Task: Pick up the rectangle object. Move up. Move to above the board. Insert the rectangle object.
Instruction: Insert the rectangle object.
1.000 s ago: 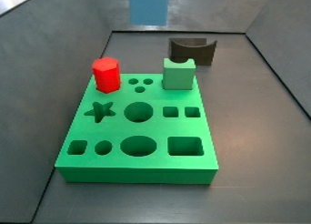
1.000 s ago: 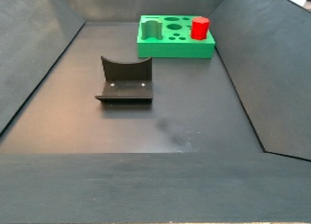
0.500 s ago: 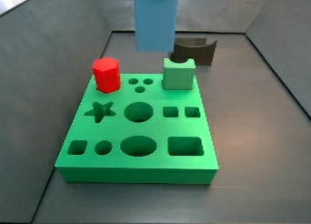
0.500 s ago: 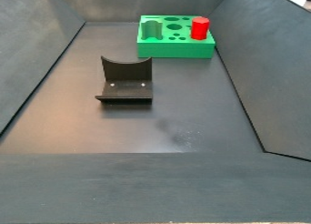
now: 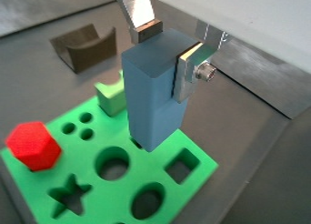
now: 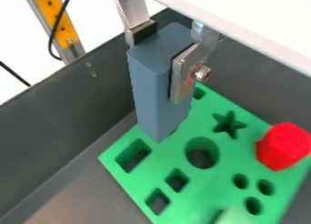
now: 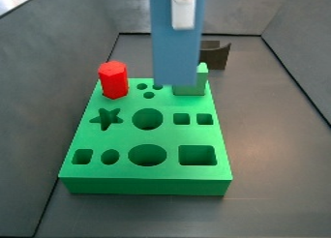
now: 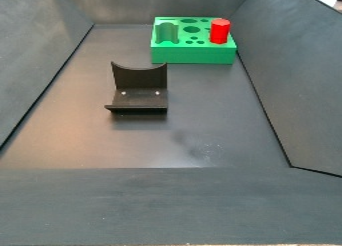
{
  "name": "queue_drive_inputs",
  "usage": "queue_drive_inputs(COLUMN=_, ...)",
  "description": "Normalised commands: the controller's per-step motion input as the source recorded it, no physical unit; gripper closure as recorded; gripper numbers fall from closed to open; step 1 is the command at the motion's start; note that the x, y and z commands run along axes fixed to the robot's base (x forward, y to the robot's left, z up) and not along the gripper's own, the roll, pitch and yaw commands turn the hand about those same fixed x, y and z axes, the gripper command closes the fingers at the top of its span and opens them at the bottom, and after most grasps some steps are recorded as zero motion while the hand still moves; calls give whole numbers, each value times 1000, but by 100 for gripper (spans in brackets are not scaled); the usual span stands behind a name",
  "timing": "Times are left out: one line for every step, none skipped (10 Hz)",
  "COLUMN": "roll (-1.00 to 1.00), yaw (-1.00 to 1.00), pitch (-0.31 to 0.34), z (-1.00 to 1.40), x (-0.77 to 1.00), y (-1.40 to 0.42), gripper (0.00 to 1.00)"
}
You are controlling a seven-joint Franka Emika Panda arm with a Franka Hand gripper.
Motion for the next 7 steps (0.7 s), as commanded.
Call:
queue_drive_inputs(roll=30, yaw=17, pitch=-34, z=-29, x=0, y=-197, gripper=100)
queue_drive_inputs(roll=83, yaw=80, pitch=-53, z=-389, x=157, y=-297, gripper=100)
queue_drive_inputs(roll=60, yaw=140, pitch=-87, z=-546, x=211, y=-291, gripper=100)
queue_drive_inputs(roll=50, yaw=220, pitch=-84, z=-537, x=174, y=-297, gripper=100)
queue_drive_inputs(roll=0, yaw=237, pitch=-96, z=-400, x=180, y=-229, gripper=100)
queue_drive_inputs(roll=0, yaw=191, pitch=-86, z=-323, x=149, y=-194, gripper=100)
queue_drive_inputs(roll=16, yaw=180, pitch=-83, z=-411, x=123, y=-186, gripper=100)
